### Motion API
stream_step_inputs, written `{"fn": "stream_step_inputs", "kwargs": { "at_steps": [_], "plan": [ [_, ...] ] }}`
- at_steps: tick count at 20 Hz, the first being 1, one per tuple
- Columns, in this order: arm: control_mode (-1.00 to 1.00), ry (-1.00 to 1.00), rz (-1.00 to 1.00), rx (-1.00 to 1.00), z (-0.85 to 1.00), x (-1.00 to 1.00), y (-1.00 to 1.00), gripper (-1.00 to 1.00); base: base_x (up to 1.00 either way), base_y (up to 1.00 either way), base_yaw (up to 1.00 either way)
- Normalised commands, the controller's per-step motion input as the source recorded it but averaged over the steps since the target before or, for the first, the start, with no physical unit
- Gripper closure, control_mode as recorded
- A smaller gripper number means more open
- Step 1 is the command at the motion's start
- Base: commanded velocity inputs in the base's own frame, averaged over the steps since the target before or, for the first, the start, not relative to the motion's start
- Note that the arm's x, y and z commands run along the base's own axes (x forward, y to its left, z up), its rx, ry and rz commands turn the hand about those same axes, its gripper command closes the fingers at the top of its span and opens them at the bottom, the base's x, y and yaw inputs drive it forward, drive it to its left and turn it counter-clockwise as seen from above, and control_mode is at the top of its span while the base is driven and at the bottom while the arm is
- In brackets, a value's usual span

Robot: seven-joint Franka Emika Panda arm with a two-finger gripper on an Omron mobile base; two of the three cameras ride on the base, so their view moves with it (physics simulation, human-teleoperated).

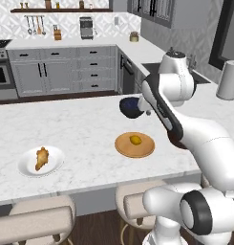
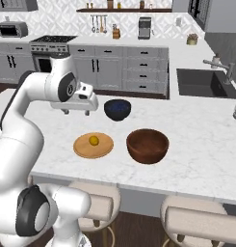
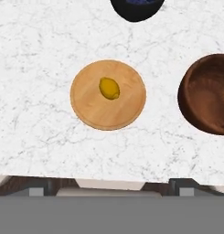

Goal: Pick the chicken drumstick and lemon from their plates and place them in the bowl. Then put the bowl in the fridge.

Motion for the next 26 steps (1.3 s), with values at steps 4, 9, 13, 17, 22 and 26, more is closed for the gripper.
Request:
{"fn": "stream_step_inputs", "kwargs": {
  "at_steps": [4,9,13,17,22,26],
  "plan": [
    [-1.00,0.17,0.10,0.00,-0.28,0.97,0.09,-1.00,0.00,0.00,0.00],
    [-1.00,0.23,0.20,-0.03,-0.74,1.00,0.13,-1.00,0.00,0.00,0.00],
    [-1.00,0.12,0.11,-0.09,-0.86,0.92,0.21,-1.00,0.00,0.00,0.00],
    [-1.00,0.03,0.02,-0.09,-0.82,0.64,0.00,-1.00,0.00,0.00,0.00],
    [-1.00,-0.01,0.02,-0.02,-0.61,0.37,-0.01,-1.00,0.00,0.00,0.00],
    [-1.00,0.00,0.02,0.00,-0.47,0.32,0.00,-1.00,0.00,0.00,0.00]
  ]
}}
